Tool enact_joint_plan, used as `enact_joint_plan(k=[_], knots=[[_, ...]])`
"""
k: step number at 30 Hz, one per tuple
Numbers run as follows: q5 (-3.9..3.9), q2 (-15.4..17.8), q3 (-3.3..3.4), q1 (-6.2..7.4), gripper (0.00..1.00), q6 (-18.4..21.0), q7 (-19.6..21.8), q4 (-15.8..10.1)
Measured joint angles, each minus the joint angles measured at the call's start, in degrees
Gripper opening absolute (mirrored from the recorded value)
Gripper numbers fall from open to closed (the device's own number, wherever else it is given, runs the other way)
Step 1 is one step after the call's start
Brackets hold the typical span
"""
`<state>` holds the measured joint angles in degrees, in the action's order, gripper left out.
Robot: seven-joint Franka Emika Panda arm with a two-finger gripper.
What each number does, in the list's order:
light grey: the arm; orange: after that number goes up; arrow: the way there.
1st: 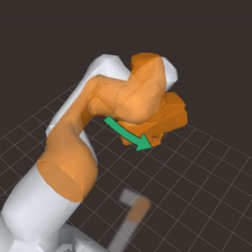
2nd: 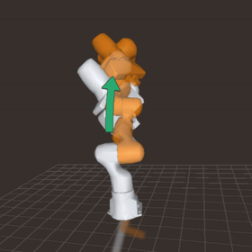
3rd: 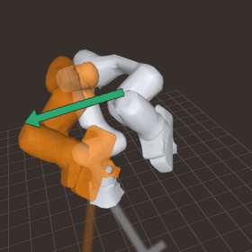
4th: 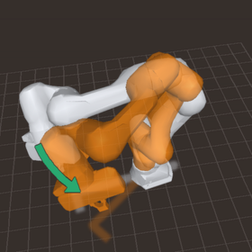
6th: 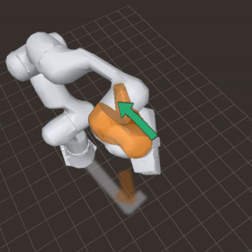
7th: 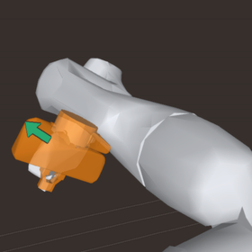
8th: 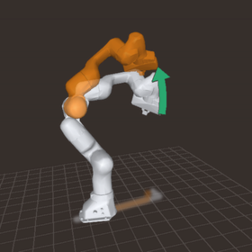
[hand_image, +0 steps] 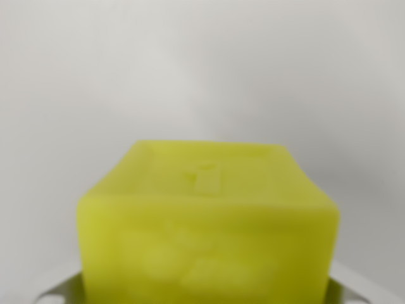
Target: Pick yellow cube
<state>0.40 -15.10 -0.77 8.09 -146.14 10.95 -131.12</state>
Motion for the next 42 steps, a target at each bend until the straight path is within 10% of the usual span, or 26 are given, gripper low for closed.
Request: enact_joint_plan(k=[42], knots=[[-0.29, 11.35, 0.0, 0.03, 0.0, 14.43, -0.2, 3.03]])
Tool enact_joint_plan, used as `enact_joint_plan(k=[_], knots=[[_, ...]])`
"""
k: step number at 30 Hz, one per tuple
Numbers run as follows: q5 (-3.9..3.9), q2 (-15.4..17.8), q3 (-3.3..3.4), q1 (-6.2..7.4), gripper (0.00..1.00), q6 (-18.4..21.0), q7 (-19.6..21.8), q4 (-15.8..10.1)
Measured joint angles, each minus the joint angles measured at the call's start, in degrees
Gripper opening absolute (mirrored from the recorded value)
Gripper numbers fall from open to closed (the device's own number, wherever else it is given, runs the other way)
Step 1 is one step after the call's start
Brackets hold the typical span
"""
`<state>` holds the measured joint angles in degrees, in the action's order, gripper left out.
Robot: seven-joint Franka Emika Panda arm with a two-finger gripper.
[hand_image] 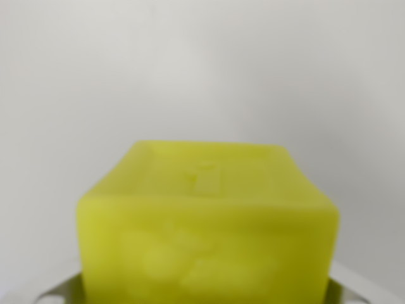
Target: Pick yellow cube
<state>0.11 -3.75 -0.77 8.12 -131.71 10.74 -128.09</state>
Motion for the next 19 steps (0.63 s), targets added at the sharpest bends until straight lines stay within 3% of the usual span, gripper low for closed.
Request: enact_joint_plan(k=[10, 19], knots=[[-0.04, 1.98, 0.0, 0.0, 0.0, 3.32, -0.03, 1.37], [-0.04, 2.12, 0.0, 0.0, 0.0, 3.59, -0.03, 1.49]])
